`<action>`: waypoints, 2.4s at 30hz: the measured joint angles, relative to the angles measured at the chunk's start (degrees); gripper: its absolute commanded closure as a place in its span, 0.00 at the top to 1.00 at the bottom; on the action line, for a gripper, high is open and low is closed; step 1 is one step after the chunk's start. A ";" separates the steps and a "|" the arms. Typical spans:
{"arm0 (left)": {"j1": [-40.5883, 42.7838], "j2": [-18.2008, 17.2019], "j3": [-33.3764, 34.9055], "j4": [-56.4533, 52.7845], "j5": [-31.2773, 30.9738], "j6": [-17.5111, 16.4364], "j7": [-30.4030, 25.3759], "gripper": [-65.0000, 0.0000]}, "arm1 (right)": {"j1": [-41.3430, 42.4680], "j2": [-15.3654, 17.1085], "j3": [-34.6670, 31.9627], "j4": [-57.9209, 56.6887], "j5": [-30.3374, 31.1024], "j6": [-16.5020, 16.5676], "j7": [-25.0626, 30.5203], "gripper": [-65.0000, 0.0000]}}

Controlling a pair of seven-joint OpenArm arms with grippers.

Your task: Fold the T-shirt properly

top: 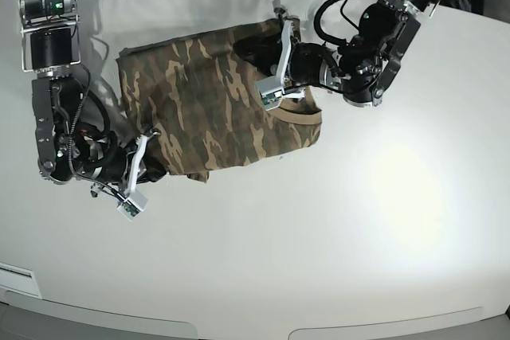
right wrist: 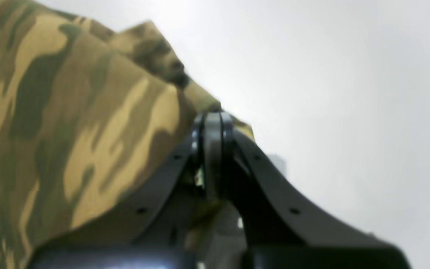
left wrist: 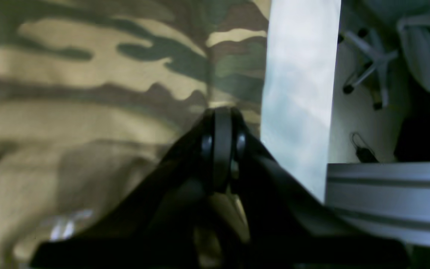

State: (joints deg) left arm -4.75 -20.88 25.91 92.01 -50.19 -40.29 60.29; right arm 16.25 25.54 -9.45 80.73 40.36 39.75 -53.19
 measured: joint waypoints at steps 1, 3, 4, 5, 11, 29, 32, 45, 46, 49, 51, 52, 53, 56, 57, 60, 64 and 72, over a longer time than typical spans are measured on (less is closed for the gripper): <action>-0.37 -0.94 0.00 -1.14 -0.13 -0.76 -1.03 0.00 | -0.81 1.14 0.11 0.00 1.81 -0.02 -0.46 0.00; -1.53 -2.69 0.00 -3.65 -0.39 -0.83 -4.76 0.00 | -2.97 2.86 0.20 0.00 3.91 -0.02 -1.27 0.00; -2.32 -3.34 0.00 -4.92 -0.39 -0.83 -6.16 0.00 | -4.09 3.39 0.24 -0.02 4.57 0.00 -1.20 0.00; -3.26 -3.96 0.00 -6.23 -0.39 -0.83 -7.45 0.00 | -5.07 3.72 0.31 0.00 4.96 0.00 -0.68 0.00; -9.92 -5.40 -0.22 -15.41 3.65 -0.83 -16.24 0.00 | -12.07 4.74 4.13 1.42 10.99 -0.22 -0.74 0.00; -18.58 1.44 -0.17 -27.78 26.64 0.59 -41.68 0.00 | -34.47 -11.58 24.26 25.16 8.52 0.11 -6.32 0.00; -19.41 0.87 -1.38 -23.80 20.26 0.61 -29.09 0.00 | -32.89 -12.04 26.64 28.92 2.89 -0.02 -1.44 0.00; -17.51 0.74 -18.23 -9.55 -8.79 0.63 7.61 0.00 | -21.75 -11.52 27.32 23.32 -5.49 0.17 2.01 0.00; -16.59 0.52 -18.16 -9.55 -7.80 1.16 6.86 0.00 | -20.87 -11.30 26.47 21.49 -5.90 0.20 1.97 0.00; -12.68 -0.04 -15.74 -9.62 -4.79 1.25 4.02 0.00 | -17.75 -10.80 24.52 17.33 -6.88 0.15 1.95 0.00; -10.91 -0.02 -13.16 -9.81 -1.51 1.25 2.84 0.00 | -16.24 -10.62 23.71 15.69 -7.17 0.15 2.03 0.00; -10.14 -0.07 -11.80 -9.86 -0.11 1.29 1.01 0.00 | -15.89 -10.47 23.39 15.15 -7.13 0.15 2.14 0.00; -9.62 -0.02 -10.51 -9.88 1.44 1.29 -0.74 0.00 | -15.78 -10.32 23.15 14.88 -7.15 0.15 2.16 0.00; -9.07 0.22 -7.76 -9.75 6.75 1.44 -6.29 0.00 | -16.52 -9.73 23.10 14.84 -6.95 0.15 1.70 0.00; -9.22 0.22 -7.15 -9.75 8.66 1.51 -7.76 0.00 | -17.11 -9.73 23.08 14.82 -6.84 0.13 1.38 0.00; -10.38 0.20 -6.10 -11.98 11.65 2.16 -11.96 0.00 | -20.00 -9.84 23.06 14.82 -3.41 -0.02 0.74 0.00; -14.75 0.63 -5.79 -19.89 11.52 0.98 -15.39 0.00 | -23.82 -9.86 23.08 15.12 -0.33 -0.04 0.09 0.00; -21.16 2.75 -6.05 -33.27 10.60 -0.81 -20.20 0.00 | -30.03 -10.03 23.08 21.79 0.61 -0.04 -0.50 0.00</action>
State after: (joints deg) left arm -25.91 -18.13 19.86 58.74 -39.59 -41.10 40.10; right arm -13.78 15.51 13.63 102.52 40.97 39.70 -53.69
